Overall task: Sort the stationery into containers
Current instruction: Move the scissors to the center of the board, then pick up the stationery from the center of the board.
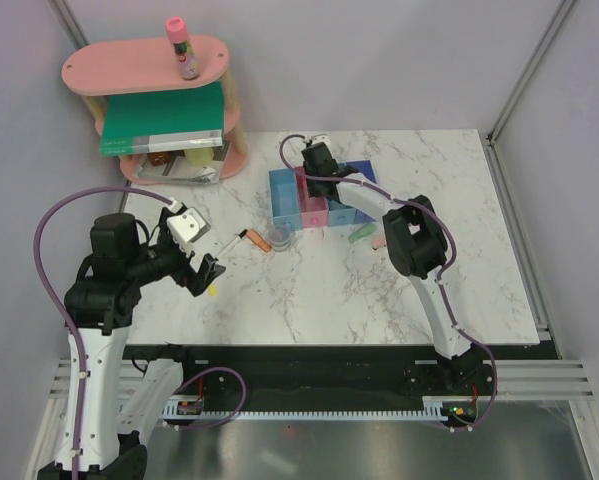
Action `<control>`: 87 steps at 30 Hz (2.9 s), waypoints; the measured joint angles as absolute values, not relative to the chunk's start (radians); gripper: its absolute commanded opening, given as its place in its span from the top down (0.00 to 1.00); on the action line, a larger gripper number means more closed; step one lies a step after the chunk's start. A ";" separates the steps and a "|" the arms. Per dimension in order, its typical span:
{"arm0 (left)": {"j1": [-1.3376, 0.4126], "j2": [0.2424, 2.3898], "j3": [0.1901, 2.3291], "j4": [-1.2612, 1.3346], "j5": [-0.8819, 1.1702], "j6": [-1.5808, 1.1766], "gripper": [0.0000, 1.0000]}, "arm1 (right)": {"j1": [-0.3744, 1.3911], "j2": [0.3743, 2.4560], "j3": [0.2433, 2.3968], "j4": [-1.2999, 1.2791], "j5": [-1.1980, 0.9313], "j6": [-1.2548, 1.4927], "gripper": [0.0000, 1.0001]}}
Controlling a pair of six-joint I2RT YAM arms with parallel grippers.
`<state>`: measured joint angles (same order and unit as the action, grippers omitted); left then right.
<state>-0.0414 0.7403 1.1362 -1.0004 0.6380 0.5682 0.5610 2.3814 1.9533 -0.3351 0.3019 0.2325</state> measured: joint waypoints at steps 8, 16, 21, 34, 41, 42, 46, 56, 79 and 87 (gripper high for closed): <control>-0.041 0.749 1.132 -1.001 0.637 0.565 0.02 | 0.561 2.420 2.008 -0.368 0.458 0.326 0.58; -0.041 0.772 1.132 -1.001 0.638 0.557 0.02 | 0.562 2.423 2.020 -0.417 0.559 0.430 0.57; -0.041 0.772 1.132 -1.001 0.638 0.554 0.02 | 0.562 2.424 2.024 -0.442 0.586 0.491 0.57; -0.041 0.779 1.118 -0.998 0.638 0.554 0.02 | 0.574 2.433 2.129 -0.487 0.606 0.485 0.43; -0.041 0.806 1.035 -0.936 0.589 0.504 0.05 | 0.579 2.331 2.056 -0.476 0.575 0.371 0.11; -0.041 0.822 1.023 -0.920 0.572 0.490 0.05 | 0.581 2.286 2.008 -0.468 0.561 0.333 0.08; -0.052 0.898 0.985 -0.847 0.509 0.432 0.04 | 0.586 2.118 1.855 -0.448 0.525 0.189 0.02; -0.313 1.072 0.924 -0.605 0.313 0.250 0.02 | 0.571 1.618 1.390 -0.373 0.440 -0.140 0.02; -0.523 1.545 0.990 -0.235 0.005 0.189 0.01 | 0.253 1.217 1.072 -0.398 0.213 -0.344 0.02; -0.523 1.613 1.000 -0.164 0.013 0.208 0.01 | 0.244 1.217 1.072 -0.403 0.176 -0.336 0.02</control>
